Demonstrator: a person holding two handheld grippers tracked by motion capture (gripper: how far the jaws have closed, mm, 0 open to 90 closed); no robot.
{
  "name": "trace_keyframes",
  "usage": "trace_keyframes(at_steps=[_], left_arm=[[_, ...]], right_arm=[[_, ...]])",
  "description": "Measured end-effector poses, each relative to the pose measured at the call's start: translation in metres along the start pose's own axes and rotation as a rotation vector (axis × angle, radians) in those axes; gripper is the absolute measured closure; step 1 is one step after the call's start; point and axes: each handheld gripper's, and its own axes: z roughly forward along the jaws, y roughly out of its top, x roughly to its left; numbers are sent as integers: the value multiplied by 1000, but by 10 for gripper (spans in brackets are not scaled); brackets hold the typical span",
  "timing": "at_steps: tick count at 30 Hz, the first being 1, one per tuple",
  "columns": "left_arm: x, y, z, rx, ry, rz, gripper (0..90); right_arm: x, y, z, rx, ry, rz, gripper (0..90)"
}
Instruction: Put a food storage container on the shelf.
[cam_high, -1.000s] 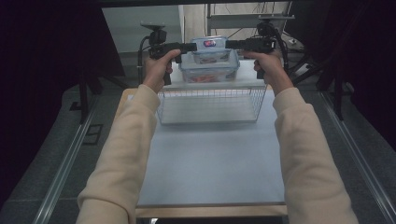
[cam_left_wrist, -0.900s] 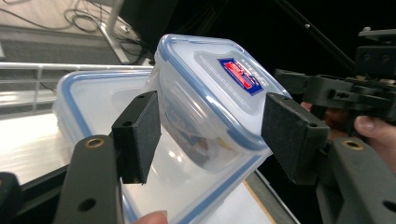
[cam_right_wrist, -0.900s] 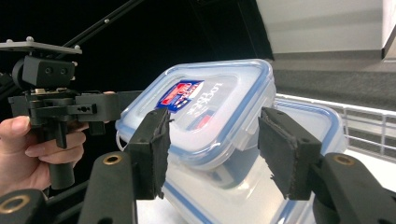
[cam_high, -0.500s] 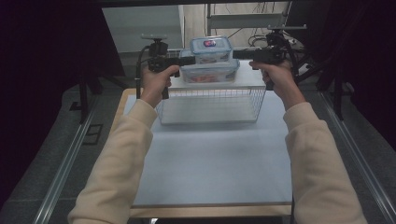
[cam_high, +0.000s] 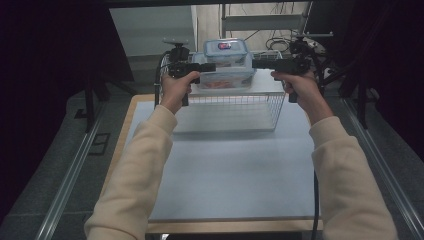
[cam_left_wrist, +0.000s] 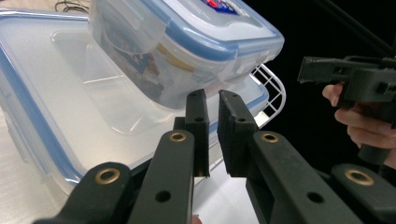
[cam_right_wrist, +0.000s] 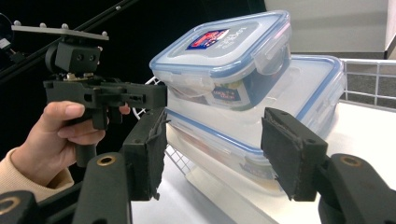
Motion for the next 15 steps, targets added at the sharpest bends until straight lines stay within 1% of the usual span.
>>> trace_keyframes(at_steps=[1, 4, 11, 15], left_arm=[[0, 0, 0, 1, 9, -1, 826], [1, 1, 1, 1, 16, -8, 821], [2, 2, 2, 3, 19, -22, 820], [2, 0, -1, 6, 14, -16, 819]], right_arm=[[0, -1, -1, -1, 2, -1, 400], [0, -3, -4, -3, 4, 2, 399], [0, -8, -9, -1, 6, -2, 393], [2, -10, -13, -7, 8, -6, 393]])
